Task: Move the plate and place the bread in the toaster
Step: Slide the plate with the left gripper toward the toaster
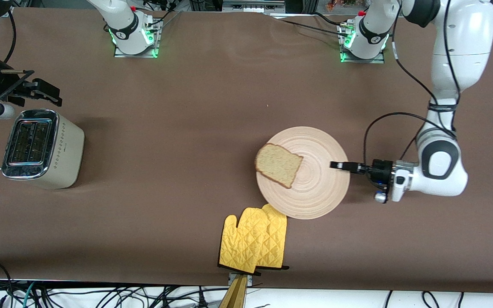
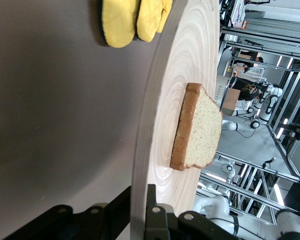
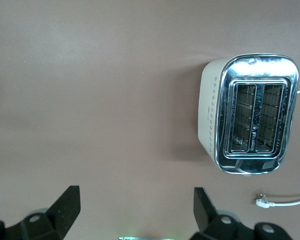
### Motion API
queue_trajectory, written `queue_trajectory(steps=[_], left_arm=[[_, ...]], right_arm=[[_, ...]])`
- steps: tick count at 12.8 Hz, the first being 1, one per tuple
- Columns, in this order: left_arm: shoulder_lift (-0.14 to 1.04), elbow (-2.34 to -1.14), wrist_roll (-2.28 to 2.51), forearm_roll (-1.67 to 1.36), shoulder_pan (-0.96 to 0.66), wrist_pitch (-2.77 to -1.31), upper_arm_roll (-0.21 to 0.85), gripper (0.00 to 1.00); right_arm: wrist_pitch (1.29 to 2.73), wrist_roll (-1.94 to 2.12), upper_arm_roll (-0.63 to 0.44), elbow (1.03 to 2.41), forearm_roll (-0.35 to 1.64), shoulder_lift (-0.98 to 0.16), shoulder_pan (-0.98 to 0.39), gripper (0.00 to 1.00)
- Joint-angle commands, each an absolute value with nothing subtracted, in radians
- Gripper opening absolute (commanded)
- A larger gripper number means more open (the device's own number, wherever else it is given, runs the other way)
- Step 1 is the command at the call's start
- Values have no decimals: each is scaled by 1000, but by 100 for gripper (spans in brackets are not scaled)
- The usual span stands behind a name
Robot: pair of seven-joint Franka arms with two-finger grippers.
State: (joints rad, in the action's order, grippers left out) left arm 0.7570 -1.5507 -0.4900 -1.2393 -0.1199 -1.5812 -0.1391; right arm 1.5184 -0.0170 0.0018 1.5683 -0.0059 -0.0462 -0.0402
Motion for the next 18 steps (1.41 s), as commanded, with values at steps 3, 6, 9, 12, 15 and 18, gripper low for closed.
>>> queue_trajectory(steps=[3,6,9,12,15,18], left_arm=[[742,-1595,-489,-1423,-340,-1767,-169,0],[807,-1588,-506,-1560,-486,-1799,-236,0],[876,-1575,-564,-1624,-560,-1863,-262,0],[897,-1575,-574,-1626,-574,-1871,-262,0],[899,-1575,-574,-1624,-577,-1873,-262,7],[897,-1577,-578,-1625,-575,-1871,-262,55]], right_arm=[[1511,-28,3,1572,-2,-37,-38,100],[1511,-29,3,1572,0,-37,-38,100],[1509,-28,3,1572,0,-37,-38,100],[1509,-28,2,1572,0,-37,-38,100],[1509,-28,3,1572,0,-37,-38,100],[1509,-28,2,1572,2,-37,-38,100]])
